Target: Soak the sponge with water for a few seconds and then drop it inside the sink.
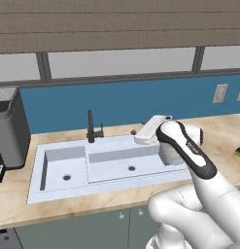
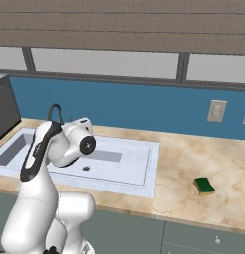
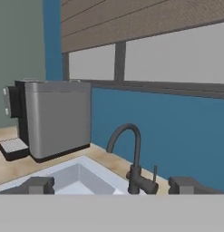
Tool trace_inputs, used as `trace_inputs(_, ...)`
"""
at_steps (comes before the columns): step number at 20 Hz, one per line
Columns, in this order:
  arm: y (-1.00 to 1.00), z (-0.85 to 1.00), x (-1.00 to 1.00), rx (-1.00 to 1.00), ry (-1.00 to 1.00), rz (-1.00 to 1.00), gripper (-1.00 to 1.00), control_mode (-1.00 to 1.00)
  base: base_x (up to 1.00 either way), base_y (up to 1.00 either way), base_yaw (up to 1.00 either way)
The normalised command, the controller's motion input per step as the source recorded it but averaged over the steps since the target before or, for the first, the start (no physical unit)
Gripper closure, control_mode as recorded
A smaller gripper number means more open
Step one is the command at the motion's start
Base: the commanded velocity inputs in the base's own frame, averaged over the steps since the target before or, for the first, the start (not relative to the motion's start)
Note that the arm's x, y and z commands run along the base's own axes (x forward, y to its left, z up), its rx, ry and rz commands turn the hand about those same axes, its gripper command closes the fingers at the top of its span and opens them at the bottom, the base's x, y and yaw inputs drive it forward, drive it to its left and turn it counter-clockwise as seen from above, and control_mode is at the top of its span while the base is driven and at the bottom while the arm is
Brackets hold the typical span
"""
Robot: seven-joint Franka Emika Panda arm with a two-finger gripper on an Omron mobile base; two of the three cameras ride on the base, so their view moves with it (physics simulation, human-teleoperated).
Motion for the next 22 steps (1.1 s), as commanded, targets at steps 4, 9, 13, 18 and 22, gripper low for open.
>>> trace_inputs(4,0.0,-0.34,0.19,0.0,0.0,0.0,-1.0,-1.0,0.0,0.0,0.0)
trace_inputs(9,0.01,-0.36,0.13,0.0,0.0,0.0,-1.0,-1.0,0.0,0.0,0.0)
trace_inputs(13,0.04,-0.44,0.13,0.0,0.0,0.0,-1.0,-1.0,0.0,0.0,0.0)
trace_inputs(18,0.09,-0.38,0.15,0.0,0.0,0.0,-1.0,-1.0,0.0,0.0,0.0)
trace_inputs(22,0.2,-0.02,0.17,0.0,0.04,0.0,-1.0,-1.0,0.0,0.0,0.0)
